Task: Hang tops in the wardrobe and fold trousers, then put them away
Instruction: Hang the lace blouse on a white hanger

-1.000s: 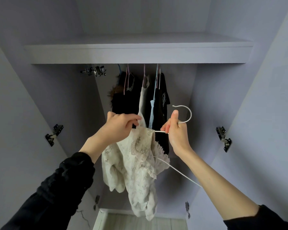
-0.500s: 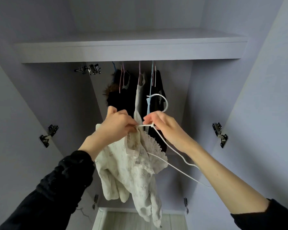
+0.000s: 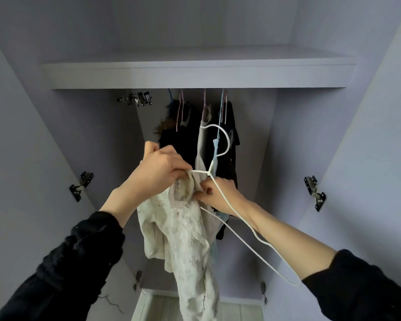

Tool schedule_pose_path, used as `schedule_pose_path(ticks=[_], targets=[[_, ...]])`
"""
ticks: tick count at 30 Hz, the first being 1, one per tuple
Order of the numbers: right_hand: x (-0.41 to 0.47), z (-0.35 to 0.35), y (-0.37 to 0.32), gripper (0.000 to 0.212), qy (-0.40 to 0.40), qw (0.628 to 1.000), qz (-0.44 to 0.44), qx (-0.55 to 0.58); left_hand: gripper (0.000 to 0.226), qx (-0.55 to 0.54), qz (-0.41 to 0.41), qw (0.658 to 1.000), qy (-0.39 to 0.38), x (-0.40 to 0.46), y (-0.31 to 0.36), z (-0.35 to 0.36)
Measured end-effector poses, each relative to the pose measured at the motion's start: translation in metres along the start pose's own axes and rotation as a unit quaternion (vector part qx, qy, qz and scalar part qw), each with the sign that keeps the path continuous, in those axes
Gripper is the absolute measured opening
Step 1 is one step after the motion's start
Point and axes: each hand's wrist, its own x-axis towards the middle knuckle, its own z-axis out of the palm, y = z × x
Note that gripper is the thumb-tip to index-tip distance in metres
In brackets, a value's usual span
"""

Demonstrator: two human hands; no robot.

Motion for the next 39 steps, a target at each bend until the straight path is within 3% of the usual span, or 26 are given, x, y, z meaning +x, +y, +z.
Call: schedule_pose_path(ticks=[4,8,12,16,18,20,22,24,28,34,39], targets=[[-0.002,-0.002,0.003,0.021,-0.027,0.965,0.021,0.259,0.021,0.005,-0.011,1.000,0.014,-0.010,-0.002,-0.009],[0.002,-0.006,0.013,0.017,-0.014,0.942,0.047,0.332,0.014,0.002,-0.022,1.000,0.014,-0.013,-0.004,-0.013],[0.004,-0.015,0.014,0.029,-0.053,0.965,0.023,0.256,0.010,0.018,-0.026,0.999,0.013,-0.019,-0.009,-0.013],[0.001,-0.025,0.009,0.040,-0.163,0.952,0.017,0.257,0.008,0.024,-0.029,0.999,0.028,-0.017,-0.012,-0.013],[0.000,-0.024,0.010,0.033,-0.169,0.967,0.011,0.190,0.007,0.023,-0.023,0.999,0.033,-0.015,-0.012,-0.013],[0.004,-0.023,0.015,0.013,-0.101,0.993,0.017,0.054,0.007,0.025,-0.019,0.999,0.032,-0.014,-0.011,-0.011],[0.006,-0.024,0.023,0.021,-0.013,0.994,0.007,-0.105,0.008,0.027,-0.019,0.999,0.026,-0.014,-0.010,-0.009],[0.005,-0.026,0.037,0.019,0.053,0.981,0.005,-0.188,0.008,0.030,-0.024,0.999,0.024,-0.017,-0.012,-0.009],[-0.001,-0.034,0.075,0.025,0.104,0.967,0.062,-0.226,0.011,0.047,-0.034,0.998,0.034,-0.021,-0.020,-0.013],[-0.011,-0.051,0.102,0.038,0.173,0.942,0.077,-0.276,0.010,0.071,-0.059,0.995,0.030,-0.023,-0.025,-0.010],[-0.019,-0.075,0.110,0.050,0.196,0.930,0.132,-0.280,0.018,0.161,-0.126,0.979,0.024,-0.024,-0.032,-0.007]])
